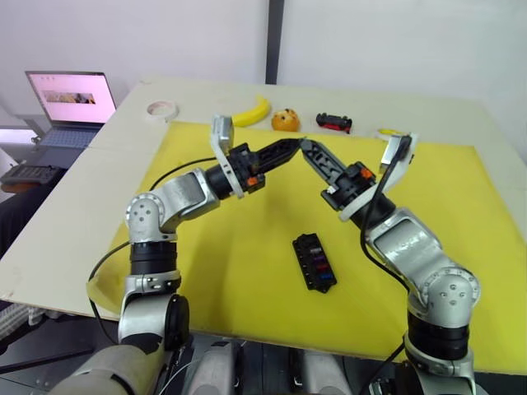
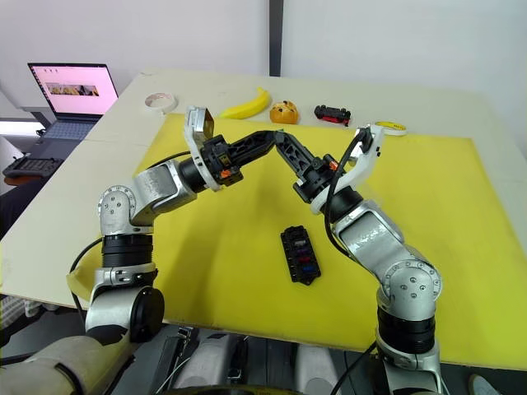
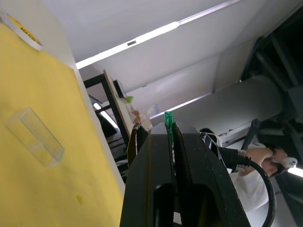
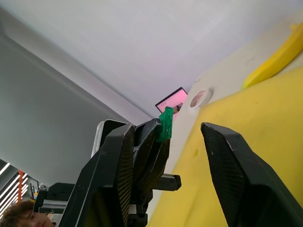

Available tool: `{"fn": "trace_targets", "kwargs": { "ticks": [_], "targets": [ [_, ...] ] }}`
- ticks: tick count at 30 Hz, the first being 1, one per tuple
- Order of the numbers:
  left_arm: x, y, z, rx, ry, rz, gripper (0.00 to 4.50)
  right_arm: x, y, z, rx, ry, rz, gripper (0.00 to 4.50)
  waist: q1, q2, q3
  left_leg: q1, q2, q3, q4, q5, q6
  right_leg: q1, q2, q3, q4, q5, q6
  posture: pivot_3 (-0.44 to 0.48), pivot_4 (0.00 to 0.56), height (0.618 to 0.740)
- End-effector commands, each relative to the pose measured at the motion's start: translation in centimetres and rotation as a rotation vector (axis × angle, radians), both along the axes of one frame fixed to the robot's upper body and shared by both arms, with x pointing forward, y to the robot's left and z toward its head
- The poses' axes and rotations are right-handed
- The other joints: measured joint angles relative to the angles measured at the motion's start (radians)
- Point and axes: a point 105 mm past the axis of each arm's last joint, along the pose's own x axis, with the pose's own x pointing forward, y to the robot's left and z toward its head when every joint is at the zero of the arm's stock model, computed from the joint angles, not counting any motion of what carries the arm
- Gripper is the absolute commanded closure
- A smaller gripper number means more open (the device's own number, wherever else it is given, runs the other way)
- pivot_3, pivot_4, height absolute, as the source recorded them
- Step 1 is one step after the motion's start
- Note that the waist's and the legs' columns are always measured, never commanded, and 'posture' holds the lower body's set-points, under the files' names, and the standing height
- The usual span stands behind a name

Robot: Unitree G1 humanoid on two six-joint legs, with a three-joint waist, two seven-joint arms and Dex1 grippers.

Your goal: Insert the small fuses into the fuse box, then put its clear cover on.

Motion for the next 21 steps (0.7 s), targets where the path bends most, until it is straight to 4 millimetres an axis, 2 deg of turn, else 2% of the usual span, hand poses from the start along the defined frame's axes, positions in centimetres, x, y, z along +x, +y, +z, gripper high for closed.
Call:
{"fn": "trace_targets", "kwargs": {
  "ticks": [1, 10, 21],
  "targets": [
    [-0.64, -0.08, 1.05, -0.027, -0.039, -0.017, 4.5, -0.55, 0.2, 1.05, 0.014, -0.047, 0.017, 2.15, 0.0, 0.0, 0.0, 0.0, 0.0, 0.0, 0.0, 0.0, 0.0, 0.0, 0.0, 0.0, 0.0, 0.0, 0.0, 0.0, 0.15, 0.74],
    [-0.69, -0.04, 0.99, -0.026, -0.037, -0.019, 4.5, -0.57, -0.03, 1.45, 0.032, -0.05, 0.005, 2.15, 0.0, 0.0, 0.0, 0.0, 0.0, 0.0, 0.0, 0.0, 0.0, 0.0, 0.0, 0.0, 0.0, 0.0, 0.0, 0.0, 0.15, 0.74],
    [-0.7, -0.06, 1.0, -0.028, -0.035, -0.02, 4.5, -0.36, -0.16, 0.76, 0.022, -0.04, 0.009, 2.15, 0.0, 0.0, 0.0, 0.0, 0.0, 0.0, 0.0, -0.001, 0.001, 0.0, 0.0, 0.0, 0.0, 0.0, 0.0, 0.0, 0.15, 0.74]
  ]
}}
